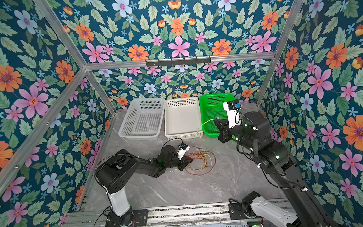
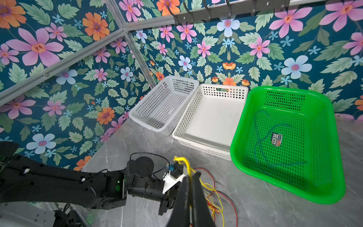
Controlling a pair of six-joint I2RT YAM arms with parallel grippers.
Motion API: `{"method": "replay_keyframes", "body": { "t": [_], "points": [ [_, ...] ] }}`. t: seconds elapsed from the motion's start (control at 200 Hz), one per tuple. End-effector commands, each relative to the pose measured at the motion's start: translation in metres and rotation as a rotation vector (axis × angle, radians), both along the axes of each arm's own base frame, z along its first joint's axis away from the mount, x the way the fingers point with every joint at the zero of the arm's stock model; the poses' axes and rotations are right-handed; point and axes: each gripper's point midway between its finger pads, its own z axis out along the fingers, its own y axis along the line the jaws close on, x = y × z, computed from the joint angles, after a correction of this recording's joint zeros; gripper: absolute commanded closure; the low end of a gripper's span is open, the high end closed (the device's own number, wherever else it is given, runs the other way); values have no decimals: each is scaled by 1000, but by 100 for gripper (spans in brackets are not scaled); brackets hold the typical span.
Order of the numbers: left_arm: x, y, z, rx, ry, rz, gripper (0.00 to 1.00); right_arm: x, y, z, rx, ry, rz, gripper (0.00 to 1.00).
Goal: Untangle and sort cables by color
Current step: Untie the cable from multiple cables.
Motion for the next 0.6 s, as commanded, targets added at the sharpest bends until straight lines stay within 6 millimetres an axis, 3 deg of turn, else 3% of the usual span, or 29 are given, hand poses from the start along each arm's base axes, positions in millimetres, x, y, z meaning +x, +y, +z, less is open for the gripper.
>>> {"method": "replay_keyframes", "body": {
  "t": [0.0, 0.195, 0.26, 0.34, 0.39, 0.595],
  "points": [
    [-2, 2, 7, -29, -4, 9, 83, 4, -2, 7, -6, -32, -19, 100],
    [-10, 8, 34, -80, -37, 11, 83, 30, 11, 5, -8, -33, -16, 100],
    [-13, 10, 50, -107, -55, 9, 70, 41, 16, 5, -1, -31, -12, 100],
    [-15, 14, 74, -141, -92, 16, 42, 57, 22, 5, 15, -22, -6, 100],
    [-18, 16, 89, -164, -114, 12, 29, 66, 25, 4, 13, -15, -5, 100],
    [-21, 30, 148, -207, -231, 44, 19, 111, 41, -5, 43, 24, 9, 100]
  ]
}}
